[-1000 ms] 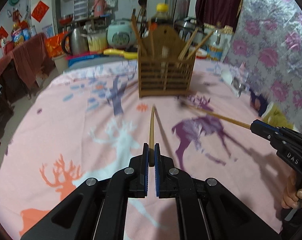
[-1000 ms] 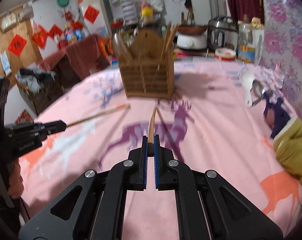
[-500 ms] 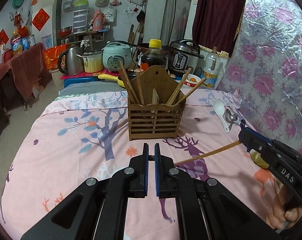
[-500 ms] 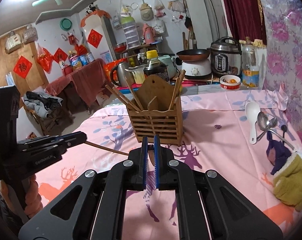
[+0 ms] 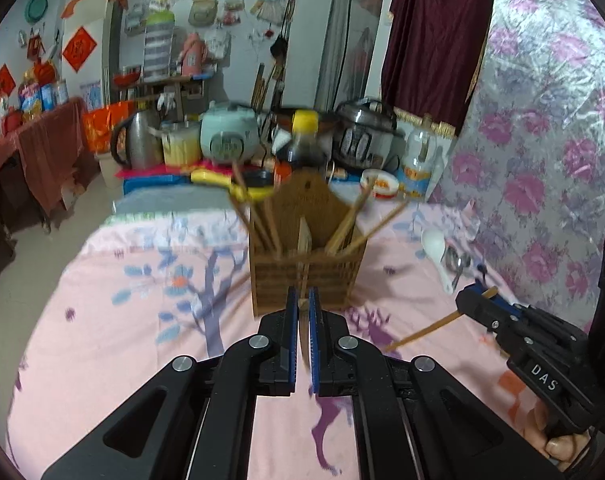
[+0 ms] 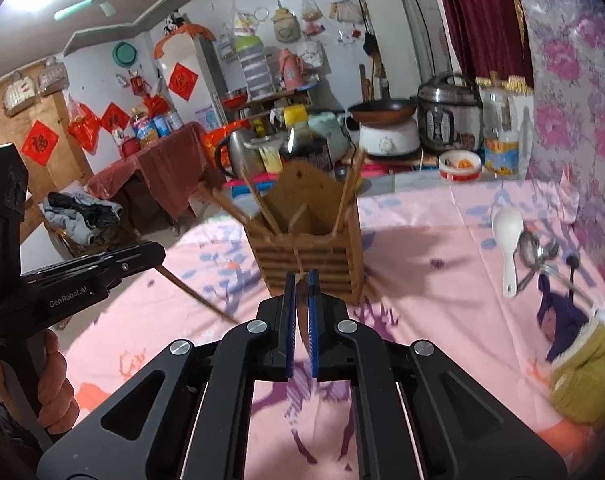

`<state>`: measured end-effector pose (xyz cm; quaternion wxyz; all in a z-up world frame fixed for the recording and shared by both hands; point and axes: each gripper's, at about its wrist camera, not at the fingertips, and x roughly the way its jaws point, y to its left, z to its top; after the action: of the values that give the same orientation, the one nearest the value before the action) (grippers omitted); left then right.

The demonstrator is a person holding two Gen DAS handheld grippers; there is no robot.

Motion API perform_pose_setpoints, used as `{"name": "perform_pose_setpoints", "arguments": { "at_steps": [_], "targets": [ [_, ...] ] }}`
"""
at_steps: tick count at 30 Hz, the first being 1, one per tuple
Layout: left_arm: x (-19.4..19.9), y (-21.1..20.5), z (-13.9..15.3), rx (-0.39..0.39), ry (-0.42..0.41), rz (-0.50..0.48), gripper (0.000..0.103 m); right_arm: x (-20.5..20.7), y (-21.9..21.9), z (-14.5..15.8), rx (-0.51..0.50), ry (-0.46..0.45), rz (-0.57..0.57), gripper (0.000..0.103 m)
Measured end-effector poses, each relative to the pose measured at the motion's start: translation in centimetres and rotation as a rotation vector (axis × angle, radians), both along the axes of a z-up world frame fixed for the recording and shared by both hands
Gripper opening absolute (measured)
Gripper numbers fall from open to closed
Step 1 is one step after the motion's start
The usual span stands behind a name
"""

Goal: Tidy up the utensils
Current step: 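Lift the left tool's chopstick into the holder while the right tool inserts its own, then open the left tool releasing its chopstick while the right tool opens too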

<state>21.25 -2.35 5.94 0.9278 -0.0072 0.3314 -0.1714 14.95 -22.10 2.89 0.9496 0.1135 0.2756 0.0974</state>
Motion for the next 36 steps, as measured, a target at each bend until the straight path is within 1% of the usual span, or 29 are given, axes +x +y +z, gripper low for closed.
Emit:
{"name": "perform_pose_setpoints", "arguments": {
  "at_steps": [2, 5, 9, 13, 17, 19, 21, 26, 27, 29, 32, 36],
  "targets": [
    [0.2, -0.1, 2.3, -0.011, -0.051, -0.001, 0.006, 0.3, -0.1, 1.6, -0.001, -0.040, -0.004, 0.007],
    [0.6, -0.3, 4.9, -0.026, -0.108, 0.003, 0.006, 0.7, 0.1, 4.2, 0.004, -0.111, -0.011, 0.007],
    [1.2, -0.6, 8.1, -0.040, -0.210, 0.041, 0.006, 1.1, 0.2, 6.7, 0.005, -0.211, -0.045, 0.007],
    [2.0, -0.8, 9.7, -0.067, -0.299, 0.087, 0.006, 1.7, -0.1, 8.6, 0.031, -0.311, -0.090, 0.007],
    [3.3, -1.2, 9.5, -0.065, -0.353, 0.142, 0.006, 2.7, -0.4, 9.2, 0.033, -0.393, -0.154, 0.007],
    [4.3, -1.3, 8.8, -0.080, -0.354, 0.155, 0.006, 3.5, -0.4, 8.8, 0.035, -0.412, -0.170, 0.007],
    [5.2, -1.2, 8.1, -0.087, -0.352, 0.165, 0.006, 4.8, -0.5, 8.2, 0.026, -0.407, -0.171, 0.007],
    [8.0, -1.0, 5.9, -0.111, -0.318, 0.174, 0.006, 8.3, -1.1, 6.6, 0.042, -0.351, -0.144, 0.007],
    [8.8, -1.2, 5.5, -0.109, -0.295, 0.158, 0.006, 9.0, -1.2, 6.2, 0.046, -0.340, -0.142, 0.007],
    [9.5, -1.0, 5.0, -0.114, -0.277, 0.146, 0.006, 9.7, -1.3, 5.8, 0.055, -0.329, -0.141, 0.007],
    [10.2, -1.1, 4.4, -0.095, -0.260, 0.146, 0.006, 10.5, -1.2, 5.1, 0.064, -0.320, -0.139, 0.007],
    [10.8, -1.5, 3.4, -0.062, -0.235, 0.147, 0.006, 11.4, -0.6, 4.3, 0.038, -0.293, -0.138, 0.007]
  ]
}}
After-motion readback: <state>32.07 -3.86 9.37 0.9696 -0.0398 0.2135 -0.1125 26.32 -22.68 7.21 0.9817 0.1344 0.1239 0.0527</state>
